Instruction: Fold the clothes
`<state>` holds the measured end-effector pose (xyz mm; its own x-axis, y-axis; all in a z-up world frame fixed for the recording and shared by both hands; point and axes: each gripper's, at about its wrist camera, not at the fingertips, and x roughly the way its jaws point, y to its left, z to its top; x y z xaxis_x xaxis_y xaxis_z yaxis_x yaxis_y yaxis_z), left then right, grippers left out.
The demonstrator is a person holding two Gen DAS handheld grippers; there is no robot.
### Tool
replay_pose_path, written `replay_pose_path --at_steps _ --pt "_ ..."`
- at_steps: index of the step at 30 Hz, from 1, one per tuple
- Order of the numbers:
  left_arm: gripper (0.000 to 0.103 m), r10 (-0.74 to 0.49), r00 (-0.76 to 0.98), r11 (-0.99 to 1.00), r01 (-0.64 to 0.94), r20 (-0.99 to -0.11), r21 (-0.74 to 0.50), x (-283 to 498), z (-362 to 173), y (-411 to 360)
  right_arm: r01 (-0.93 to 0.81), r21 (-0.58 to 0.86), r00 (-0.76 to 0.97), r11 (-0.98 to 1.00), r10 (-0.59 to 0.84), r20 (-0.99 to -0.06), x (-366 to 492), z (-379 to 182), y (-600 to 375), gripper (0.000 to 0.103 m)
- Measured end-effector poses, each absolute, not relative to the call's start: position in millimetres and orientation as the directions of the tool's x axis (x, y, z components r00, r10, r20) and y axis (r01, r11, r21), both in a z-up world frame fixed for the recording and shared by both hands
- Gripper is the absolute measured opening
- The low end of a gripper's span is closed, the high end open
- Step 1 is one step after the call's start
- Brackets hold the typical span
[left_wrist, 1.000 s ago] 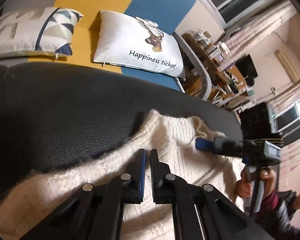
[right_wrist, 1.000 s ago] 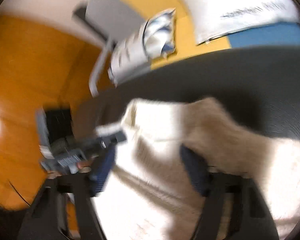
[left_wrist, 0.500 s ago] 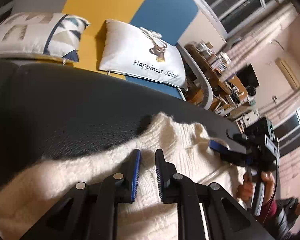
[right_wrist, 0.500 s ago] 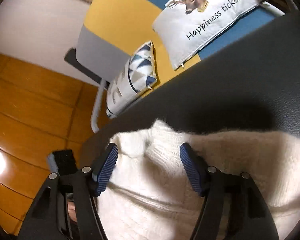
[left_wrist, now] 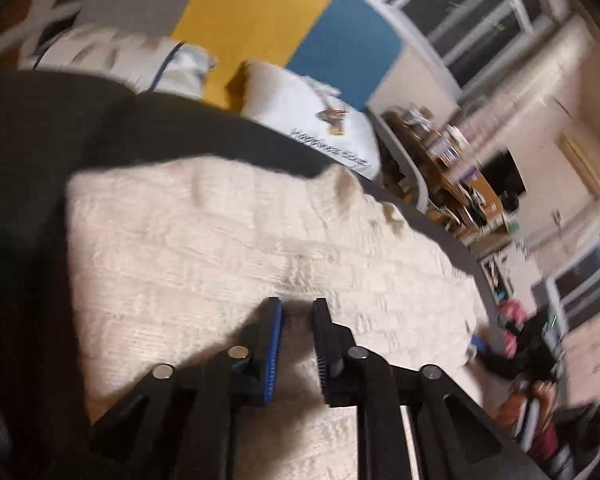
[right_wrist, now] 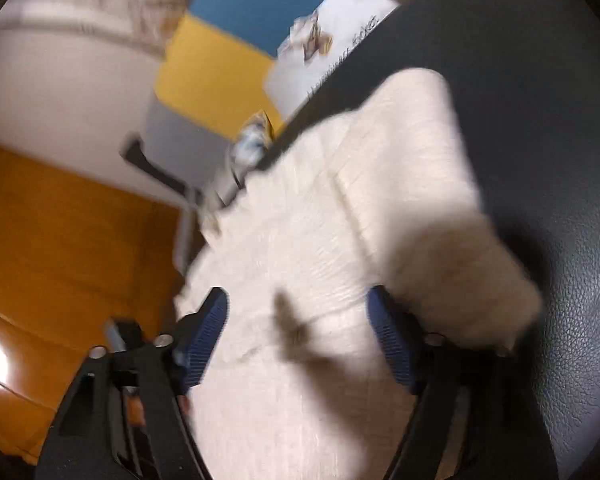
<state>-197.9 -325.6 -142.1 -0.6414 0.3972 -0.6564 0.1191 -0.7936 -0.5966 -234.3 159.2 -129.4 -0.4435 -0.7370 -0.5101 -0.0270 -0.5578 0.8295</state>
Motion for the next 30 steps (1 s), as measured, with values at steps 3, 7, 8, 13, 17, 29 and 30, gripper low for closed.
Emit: replay_pose_path --at_steps 3,7,8,13,17,29,30 --pt "0.022 0.464 -0.657 -0.747 0.07 -0.595 -0.661 -183.5 -118.2 -313.6 -0.059 0.871 -0.519 -0.488 -0.73 -0.444 -219.5 -120.5 176.0 0.066" --pt "0.024 0.647 -0.584 -0.627 -0.039 -0.491 -0.778 -167.4 -117.0 -257.6 -0.06 0.869 -0.572 -0.492 -0.696 -0.433 -180.9 -109.1 189.8 0.081" --pt "0.024 0.68 -0.552 -0.605 -0.052 -0.483 -0.794 -169.1 -121.0 -238.9 -0.075 0.858 -0.59 -0.508 -0.671 -0.449 -171.8 -109.5 191.8 0.081" --pt "0.024 0.754 -0.422 -0.578 -0.06 -0.504 -0.814 -198.6 -140.3 -153.8 -0.12 0.874 -0.659 -0.471 -0.62 -0.425 -159.8 -115.3 205.8 0.081" --pt "0.024 0.707 -0.415 -0.651 -0.063 -0.573 -0.757 -222.3 -142.3 -126.2 -0.201 0.9 -0.648 -0.387 -0.637 -0.418 -180.9 -125.9 207.7 0.084" --pt "0.011 0.642 -0.369 -0.746 -0.099 -0.672 -0.658 -243.1 -143.4 -114.6 -0.173 0.96 -0.871 -0.219 -0.421 -0.253 -190.0 -135.0 215.8 0.084" --pt "0.017 0.643 -0.364 -0.747 -0.103 -0.674 -0.657 -242.8 -142.4 -113.9 -0.205 0.942 -0.852 -0.265 -0.426 -0.305 -195.0 -136.7 210.6 0.084"
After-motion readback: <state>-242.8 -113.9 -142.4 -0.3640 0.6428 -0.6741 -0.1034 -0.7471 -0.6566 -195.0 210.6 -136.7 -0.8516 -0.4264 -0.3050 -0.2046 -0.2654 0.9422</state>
